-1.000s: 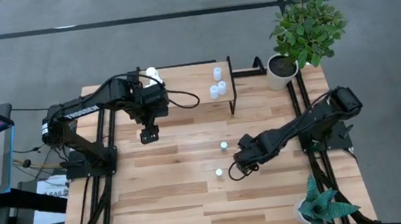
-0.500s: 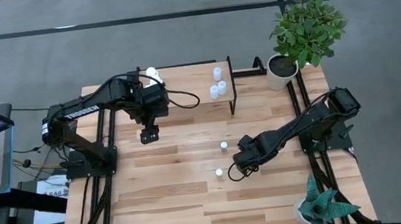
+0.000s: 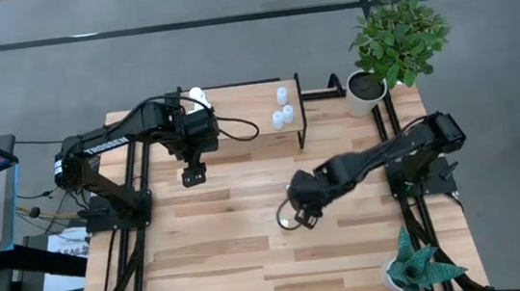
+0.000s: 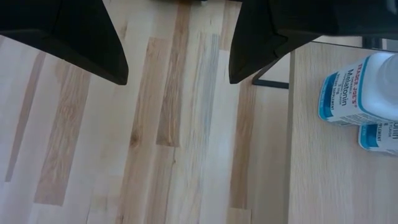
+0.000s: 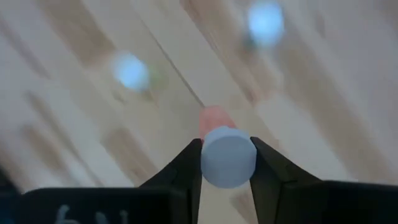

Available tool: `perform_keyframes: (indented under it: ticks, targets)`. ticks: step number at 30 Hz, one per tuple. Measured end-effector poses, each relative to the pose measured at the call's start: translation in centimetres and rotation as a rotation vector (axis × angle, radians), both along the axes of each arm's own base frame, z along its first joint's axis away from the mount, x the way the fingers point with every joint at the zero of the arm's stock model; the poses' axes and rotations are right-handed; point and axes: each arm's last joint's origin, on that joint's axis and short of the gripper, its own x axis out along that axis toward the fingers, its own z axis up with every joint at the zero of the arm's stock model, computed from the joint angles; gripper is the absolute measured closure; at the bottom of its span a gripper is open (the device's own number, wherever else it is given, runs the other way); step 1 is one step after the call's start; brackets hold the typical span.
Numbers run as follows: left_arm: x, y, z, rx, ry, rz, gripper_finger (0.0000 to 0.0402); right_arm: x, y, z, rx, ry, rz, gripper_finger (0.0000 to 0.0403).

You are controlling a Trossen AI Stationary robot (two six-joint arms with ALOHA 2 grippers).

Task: Pick and place medicine bottles onto shelf by color
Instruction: Put the red medicine bottle on the shelf

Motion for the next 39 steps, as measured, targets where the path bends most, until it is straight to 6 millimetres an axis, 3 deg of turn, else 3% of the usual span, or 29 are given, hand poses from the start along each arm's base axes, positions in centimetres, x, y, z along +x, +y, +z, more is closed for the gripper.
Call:
perform_keyframes:
  ticks: [6, 10, 16, 20, 26, 33, 39]
  targets:
    - [0.0, 0.0, 0.0, 0.012, 0.003, 0.003, 0.0136, 2.1, -3.0, 5.9, -0.096, -0.207, 0.106, 0.0297]
    - [-0.9, -0.1, 0.5, 0.022, 0.004, 0.006, 0.0136, 2.7, -5.6, 8.7, -0.148, -0.299, 0.098, 0.0296]
    - [-3.9, -1.1, 2.6, 0.013, -0.123, 0.020, 0.0136, 3.5, -9.4, 11.6, -0.228, -0.456, 0.081, 0.0296]
    - [-6.1, -1.7, 2.9, 0.016, -0.255, 0.059, 0.0136, 3.8, -11.7, 12.6, -0.286, -0.532, 0.073, 0.0296]
    - [-8.3, -2.5, 1.0, -0.008, -0.390, 0.115, 0.0136, 4.0, -14.6, 13.3, -0.347, -0.612, 0.030, 0.0296]
    - [-10.3, -3.1, -2.9, -0.033, -0.431, 0.106, 0.0136, 4.0, -17.6, 14.4, -0.386, -0.733, -0.002, 0.0296]
    - [-10.7, -3.4, -6.3, -0.073, -0.664, 0.067, 0.0136, 4.1, -19.8, 14.9, -0.450, -0.804, -0.038, 0.0296]
